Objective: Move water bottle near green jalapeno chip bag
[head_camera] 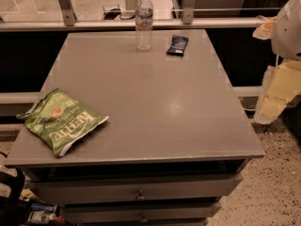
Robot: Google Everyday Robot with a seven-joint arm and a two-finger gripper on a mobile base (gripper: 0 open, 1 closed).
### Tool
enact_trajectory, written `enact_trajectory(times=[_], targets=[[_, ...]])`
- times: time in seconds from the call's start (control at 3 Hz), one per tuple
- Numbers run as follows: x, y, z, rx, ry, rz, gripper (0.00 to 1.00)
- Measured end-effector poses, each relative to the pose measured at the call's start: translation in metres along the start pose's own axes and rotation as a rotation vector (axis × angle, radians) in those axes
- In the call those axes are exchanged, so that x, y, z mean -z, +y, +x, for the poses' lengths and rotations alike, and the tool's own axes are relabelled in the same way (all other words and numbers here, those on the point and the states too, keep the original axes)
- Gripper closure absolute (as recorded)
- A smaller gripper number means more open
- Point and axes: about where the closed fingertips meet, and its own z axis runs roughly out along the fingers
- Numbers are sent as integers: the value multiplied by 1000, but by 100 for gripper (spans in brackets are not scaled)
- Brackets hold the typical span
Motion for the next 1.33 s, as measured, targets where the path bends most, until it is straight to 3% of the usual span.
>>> enact_trajectory(times=[0.33,0.67,1.0,1.33], targets=[[0,0,0,0,0,0,0],[2,-35,-5,-26,-66,52,0],[-4,-83,-18,-114,-232,139,0],[-14,-110,-25,-197,-389,205,0]])
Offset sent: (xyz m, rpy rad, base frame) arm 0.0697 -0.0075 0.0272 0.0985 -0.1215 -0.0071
